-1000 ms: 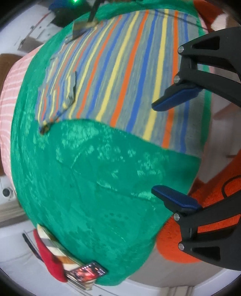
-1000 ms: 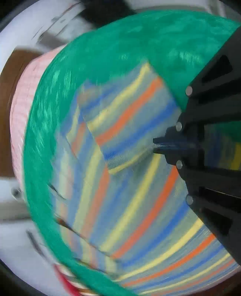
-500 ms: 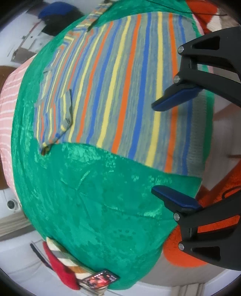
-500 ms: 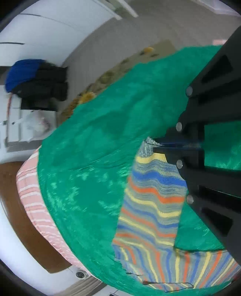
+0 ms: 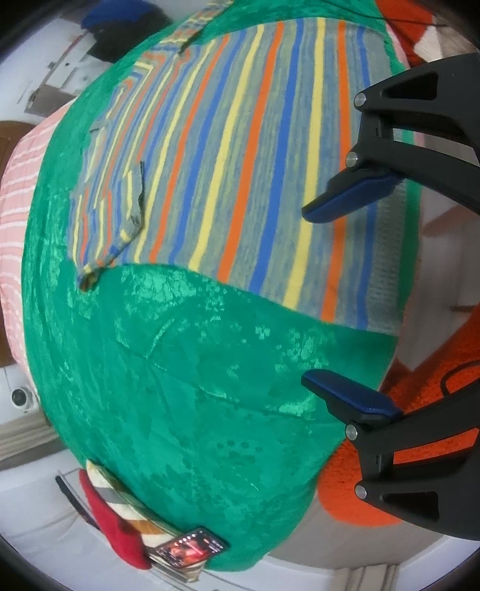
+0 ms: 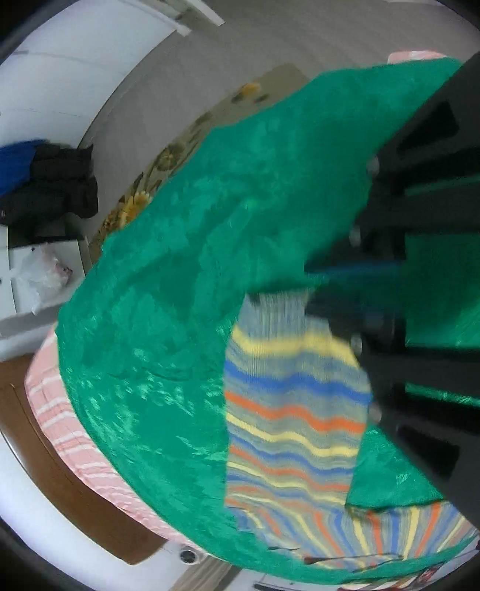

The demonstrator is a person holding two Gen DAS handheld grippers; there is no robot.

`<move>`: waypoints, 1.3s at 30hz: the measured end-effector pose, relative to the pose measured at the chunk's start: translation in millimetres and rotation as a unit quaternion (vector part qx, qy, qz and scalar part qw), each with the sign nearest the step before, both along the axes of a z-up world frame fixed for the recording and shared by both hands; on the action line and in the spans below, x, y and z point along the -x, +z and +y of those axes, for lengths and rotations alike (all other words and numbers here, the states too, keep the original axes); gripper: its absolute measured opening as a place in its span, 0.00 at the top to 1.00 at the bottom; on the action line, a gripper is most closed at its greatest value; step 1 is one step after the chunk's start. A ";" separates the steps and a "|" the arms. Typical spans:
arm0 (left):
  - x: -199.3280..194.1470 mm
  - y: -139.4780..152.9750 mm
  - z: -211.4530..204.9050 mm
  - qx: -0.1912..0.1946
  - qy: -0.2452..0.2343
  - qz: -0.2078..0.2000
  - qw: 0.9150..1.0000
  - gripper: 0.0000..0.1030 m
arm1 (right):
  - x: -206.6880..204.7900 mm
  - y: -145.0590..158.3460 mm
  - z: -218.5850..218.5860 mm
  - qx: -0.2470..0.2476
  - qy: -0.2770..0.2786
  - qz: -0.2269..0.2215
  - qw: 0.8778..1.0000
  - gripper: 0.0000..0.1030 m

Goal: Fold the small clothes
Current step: 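Grasp a sleeve cuff with the right gripper and lay it across the body, then grasp the other sleeve cuff with the left gripper and fold it inward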

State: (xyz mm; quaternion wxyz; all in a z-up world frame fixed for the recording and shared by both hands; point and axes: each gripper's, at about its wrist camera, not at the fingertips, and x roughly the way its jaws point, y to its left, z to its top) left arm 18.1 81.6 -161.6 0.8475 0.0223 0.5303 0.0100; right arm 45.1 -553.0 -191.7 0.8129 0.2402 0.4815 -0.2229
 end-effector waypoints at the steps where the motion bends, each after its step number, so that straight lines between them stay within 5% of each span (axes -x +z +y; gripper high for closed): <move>1: -1.0 -1.6 -1.5 0.002 -0.001 0.002 1.000 0.19 | 2.6 6.3 1.3 0.000 0.003 -0.008 1.000 0.75; 8: -5.2 -0.7 -17.4 0.017 -0.027 0.013 0.999 0.14 | -20.8 10.0 46.9 -0.035 0.114 -0.052 0.991 0.73; 11: -3.7 9.7 -17.9 -0.003 -0.053 0.003 0.999 0.04 | -18.4 -22.1 47.7 -0.032 0.111 -0.009 0.993 0.70; 14: -11.2 17.0 -16.8 -0.029 -0.098 0.007 0.995 0.04 | 1.7 -15.7 45.9 0.011 0.089 -0.010 0.996 0.72; 17: -34.6 32.0 -19.9 -0.041 -0.122 -0.010 0.992 0.05 | 27.3 2.9 60.6 0.081 0.077 0.003 0.994 0.68; 21: -82.8 51.8 -56.3 -0.022 -0.204 -0.047 0.978 0.05 | 67.9 25.4 102.8 0.058 0.095 -0.059 0.992 0.54; 24: -124.2 29.6 -86.0 -0.022 -0.236 -0.046 0.970 0.06 | 83.3 27.3 139.3 0.047 0.118 -0.082 0.989 0.49; 28: -161.4 -21.0 -108.3 -0.053 -0.264 -0.001 0.963 0.26 | 99.8 15.5 185.6 0.021 0.132 -0.104 0.986 0.49; 31: -183.2 -34.0 -98.0 -0.004 -0.232 0.013 0.973 0.36 | 110.2 11.3 215.0 0.019 0.142 -0.116 0.983 0.49; 34: -198.3 -25.8 -76.8 0.025 -0.168 0.014 0.985 0.97 | 121.2 11.9 233.8 0.025 0.148 -0.133 0.980 0.49; 39: -219.8 21.2 7.9 0.090 -0.038 -0.042 0.994 0.99 | 133.4 10.1 243.0 0.047 0.138 -0.150 0.978 0.49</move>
